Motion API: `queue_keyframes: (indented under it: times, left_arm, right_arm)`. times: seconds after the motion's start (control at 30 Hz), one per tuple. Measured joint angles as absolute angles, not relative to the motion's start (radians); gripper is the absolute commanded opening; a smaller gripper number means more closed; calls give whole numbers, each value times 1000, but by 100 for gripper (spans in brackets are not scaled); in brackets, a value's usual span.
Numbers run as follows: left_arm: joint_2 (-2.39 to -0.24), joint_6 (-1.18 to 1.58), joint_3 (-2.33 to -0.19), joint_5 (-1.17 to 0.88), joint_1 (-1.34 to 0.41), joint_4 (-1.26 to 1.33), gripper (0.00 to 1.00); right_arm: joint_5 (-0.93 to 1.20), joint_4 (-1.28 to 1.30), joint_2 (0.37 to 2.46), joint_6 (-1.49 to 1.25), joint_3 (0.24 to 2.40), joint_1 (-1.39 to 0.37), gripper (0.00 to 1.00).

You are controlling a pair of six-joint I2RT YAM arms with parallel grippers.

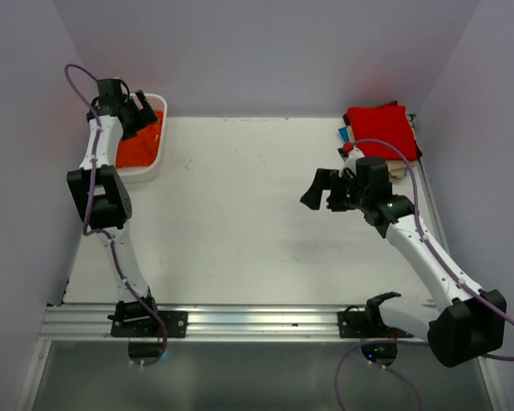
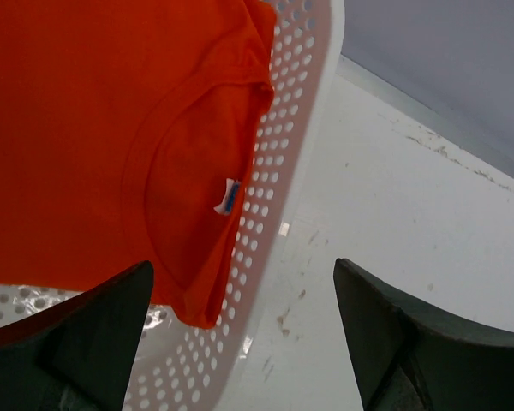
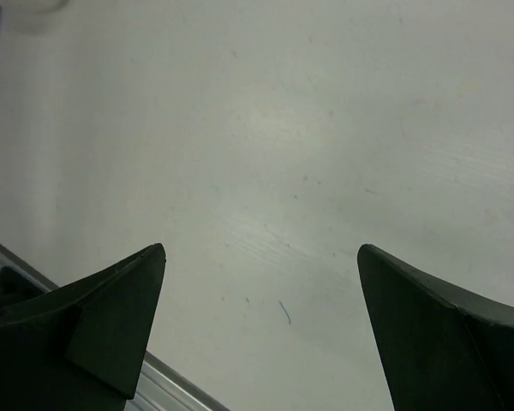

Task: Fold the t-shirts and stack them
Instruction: Neatly place the folded tshirt to the corner

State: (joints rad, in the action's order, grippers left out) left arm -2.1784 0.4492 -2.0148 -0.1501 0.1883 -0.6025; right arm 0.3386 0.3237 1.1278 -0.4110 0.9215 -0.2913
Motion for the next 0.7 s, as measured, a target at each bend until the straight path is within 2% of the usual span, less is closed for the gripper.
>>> queue_keyframes:
  times: [0.1, 0.27, 0.3, 0.47, 0.7]
  left_arm:
    - [-2266, 432, -2129, -141, 189, -629, 88]
    - [-2269, 422, -2058, -186, 189, -627, 90]
    - [-2263, 422, -2033, -207, 189, -617, 100]
    - [-2214, 422, -1950, -319, 189, -582, 100]
    - [-2118, 424, -1948, -418, 189, -514, 100]
  right_arm:
    - [237, 459, 1127, -357, 922, -329, 99]
    - [114, 600, 1103, -295, 931, -389, 99]
    - [110, 614, 1098, -290, 940, -391, 99]
    - [138, 621, 1086, -270, 1001, -392, 99]
    - [226, 597, 1087, -265, 1028, -400, 99]
